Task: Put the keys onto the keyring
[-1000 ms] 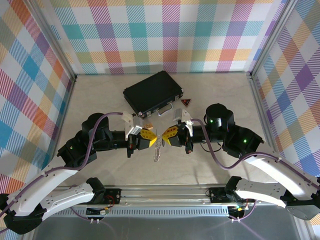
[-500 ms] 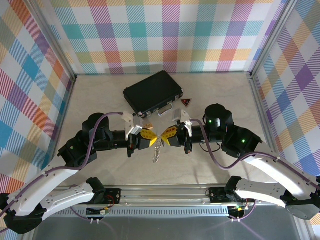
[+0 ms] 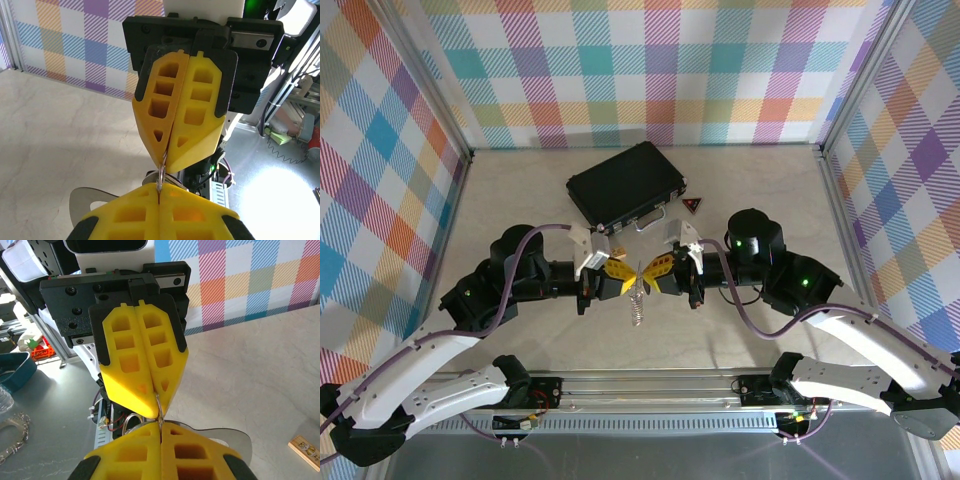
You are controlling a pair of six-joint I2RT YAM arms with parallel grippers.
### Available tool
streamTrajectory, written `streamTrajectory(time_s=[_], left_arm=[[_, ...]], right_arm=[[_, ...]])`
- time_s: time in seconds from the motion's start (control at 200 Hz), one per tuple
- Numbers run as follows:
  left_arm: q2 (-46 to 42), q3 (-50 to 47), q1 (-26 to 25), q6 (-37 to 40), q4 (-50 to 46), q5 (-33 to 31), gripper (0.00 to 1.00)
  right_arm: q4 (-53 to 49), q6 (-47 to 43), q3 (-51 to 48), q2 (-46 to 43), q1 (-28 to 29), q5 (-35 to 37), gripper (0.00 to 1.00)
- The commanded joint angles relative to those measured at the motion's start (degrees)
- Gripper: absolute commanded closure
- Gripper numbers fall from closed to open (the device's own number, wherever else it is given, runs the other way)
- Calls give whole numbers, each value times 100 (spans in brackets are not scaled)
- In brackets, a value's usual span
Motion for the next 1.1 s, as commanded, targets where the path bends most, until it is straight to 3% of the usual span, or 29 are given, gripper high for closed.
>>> streamTrajectory(time_s=[0.0, 0.385, 1.095], left_arm=[[61, 217, 40, 140, -162, -1, 100], [205, 366, 34, -143, -92, -71, 100], [431, 502, 32, -771, 168, -365, 100]], right_arm=[[-13, -115, 42, 7, 27, -203, 100], [-366, -292, 89, 128, 27, -257, 100], [-504, -951, -60, -105, 219, 498, 100]])
